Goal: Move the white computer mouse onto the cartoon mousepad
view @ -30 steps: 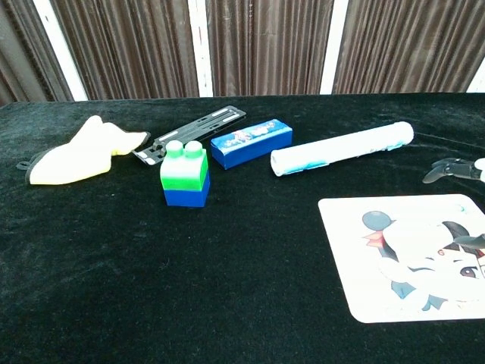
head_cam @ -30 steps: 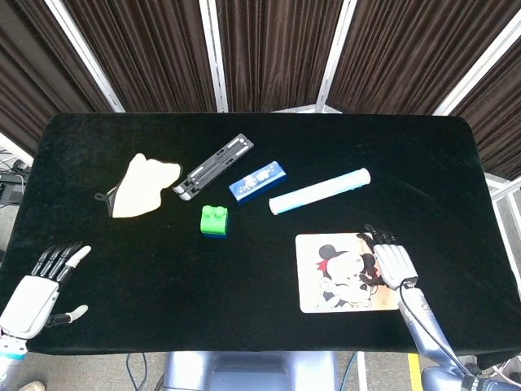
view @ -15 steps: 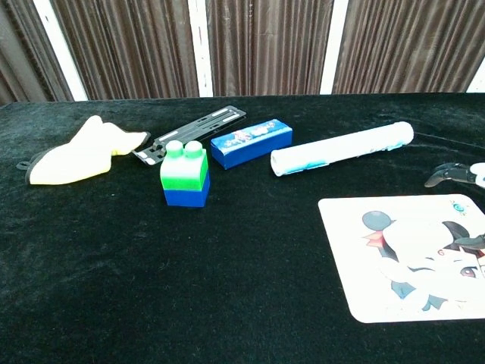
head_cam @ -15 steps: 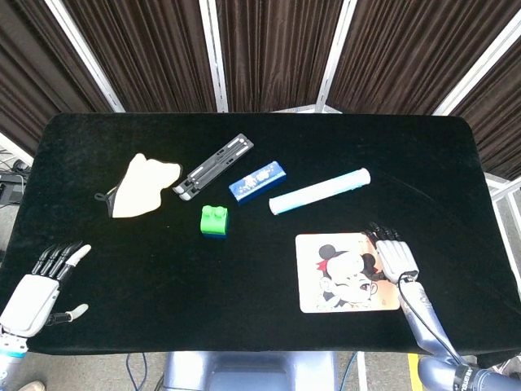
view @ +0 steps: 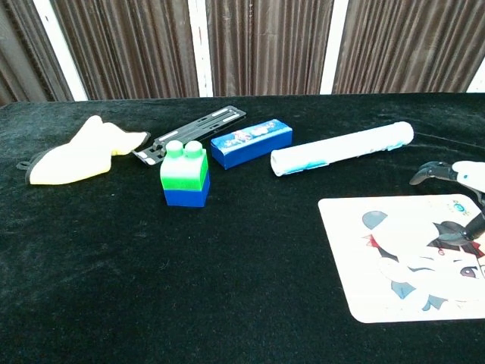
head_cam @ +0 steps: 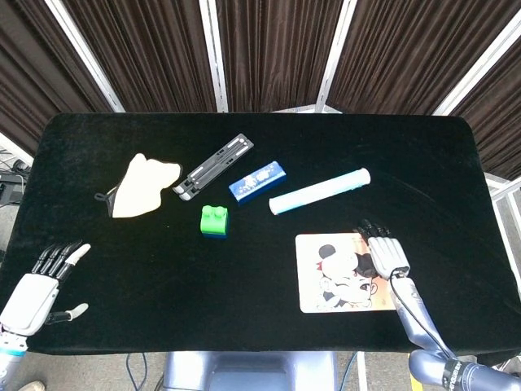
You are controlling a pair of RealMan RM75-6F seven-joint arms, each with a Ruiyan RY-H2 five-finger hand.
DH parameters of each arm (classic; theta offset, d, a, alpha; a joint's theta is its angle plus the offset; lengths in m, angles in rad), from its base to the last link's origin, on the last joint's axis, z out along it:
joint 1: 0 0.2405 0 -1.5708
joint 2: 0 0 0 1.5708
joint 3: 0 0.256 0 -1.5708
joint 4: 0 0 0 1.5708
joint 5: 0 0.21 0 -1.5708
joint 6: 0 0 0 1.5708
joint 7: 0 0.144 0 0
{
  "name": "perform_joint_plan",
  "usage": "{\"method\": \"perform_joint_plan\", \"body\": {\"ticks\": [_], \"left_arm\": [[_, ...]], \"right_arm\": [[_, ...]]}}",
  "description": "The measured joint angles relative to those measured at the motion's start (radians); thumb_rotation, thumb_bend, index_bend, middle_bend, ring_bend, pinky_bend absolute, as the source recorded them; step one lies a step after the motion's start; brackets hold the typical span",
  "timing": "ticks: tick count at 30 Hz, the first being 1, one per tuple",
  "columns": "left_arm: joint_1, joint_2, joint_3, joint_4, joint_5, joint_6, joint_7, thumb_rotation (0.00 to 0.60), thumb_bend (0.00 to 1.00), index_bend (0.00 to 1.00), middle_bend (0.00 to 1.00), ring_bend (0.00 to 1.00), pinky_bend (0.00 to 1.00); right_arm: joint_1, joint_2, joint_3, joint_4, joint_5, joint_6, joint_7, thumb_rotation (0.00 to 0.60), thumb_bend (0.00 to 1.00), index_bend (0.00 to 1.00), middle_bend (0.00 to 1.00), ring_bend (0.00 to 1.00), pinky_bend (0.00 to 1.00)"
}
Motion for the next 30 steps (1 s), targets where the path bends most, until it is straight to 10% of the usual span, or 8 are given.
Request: {"method": "perform_joint_plan", "body": {"ticks": [30], "left_arm": [[-0.006, 0.008, 0.002, -0.004, -0.005, -0.013, -0.03, 0.6, 0.11, 0.0, 0.0, 0.0, 0.0]], "right_arm": [[0.048, -0.066, 0.036, 0.067, 0.007, -0.02, 0.024, 0.6, 0.18, 0.14, 0.0, 0.0, 0.0]]}}
